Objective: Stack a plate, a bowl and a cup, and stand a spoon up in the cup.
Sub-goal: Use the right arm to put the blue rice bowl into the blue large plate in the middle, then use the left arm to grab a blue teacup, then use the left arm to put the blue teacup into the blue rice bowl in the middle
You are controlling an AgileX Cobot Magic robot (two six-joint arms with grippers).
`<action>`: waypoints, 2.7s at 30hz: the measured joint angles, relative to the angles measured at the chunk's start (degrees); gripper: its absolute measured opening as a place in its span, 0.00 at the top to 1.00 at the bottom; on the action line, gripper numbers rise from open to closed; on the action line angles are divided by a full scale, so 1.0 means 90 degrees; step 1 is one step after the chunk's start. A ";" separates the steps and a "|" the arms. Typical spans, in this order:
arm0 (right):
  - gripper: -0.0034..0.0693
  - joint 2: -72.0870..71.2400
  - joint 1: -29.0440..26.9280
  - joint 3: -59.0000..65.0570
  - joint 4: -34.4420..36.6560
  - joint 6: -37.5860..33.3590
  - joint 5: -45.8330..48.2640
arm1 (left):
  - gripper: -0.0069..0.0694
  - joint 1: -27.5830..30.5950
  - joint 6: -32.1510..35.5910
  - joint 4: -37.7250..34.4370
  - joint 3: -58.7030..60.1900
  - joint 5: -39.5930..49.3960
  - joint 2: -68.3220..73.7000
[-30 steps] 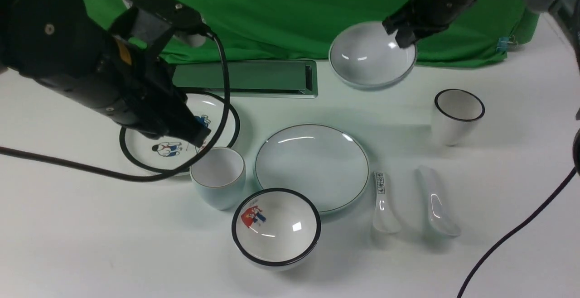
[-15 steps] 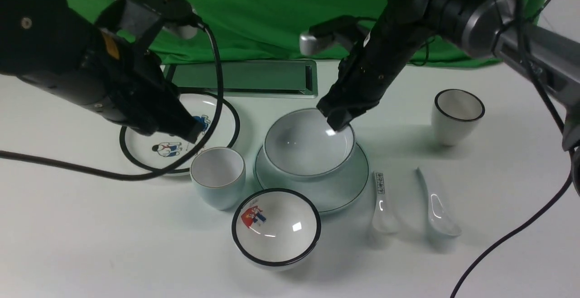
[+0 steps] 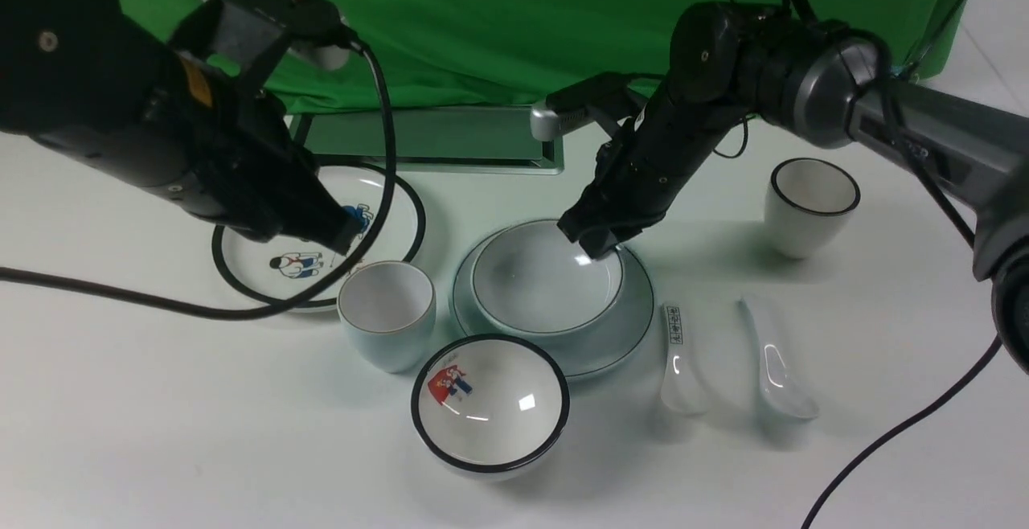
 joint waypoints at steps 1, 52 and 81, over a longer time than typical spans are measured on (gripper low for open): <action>0.84 0.0000 0.0000 0.0000 -0.0033 0.0006 -0.0006 | 0.94 0.0000 -0.0044 0.0026 0.0000 0.0000 0.0000; 0.39 -0.4146 0.0000 0.0339 -0.1600 0.0614 0.1710 | 0.92 -0.0521 0.0248 -0.0974 -0.3111 0.0540 0.3109; 0.38 -0.4986 -0.0140 0.4238 -0.2141 0.1526 0.0049 | 0.31 -0.0813 0.0024 -0.0183 -0.5055 0.1625 0.3892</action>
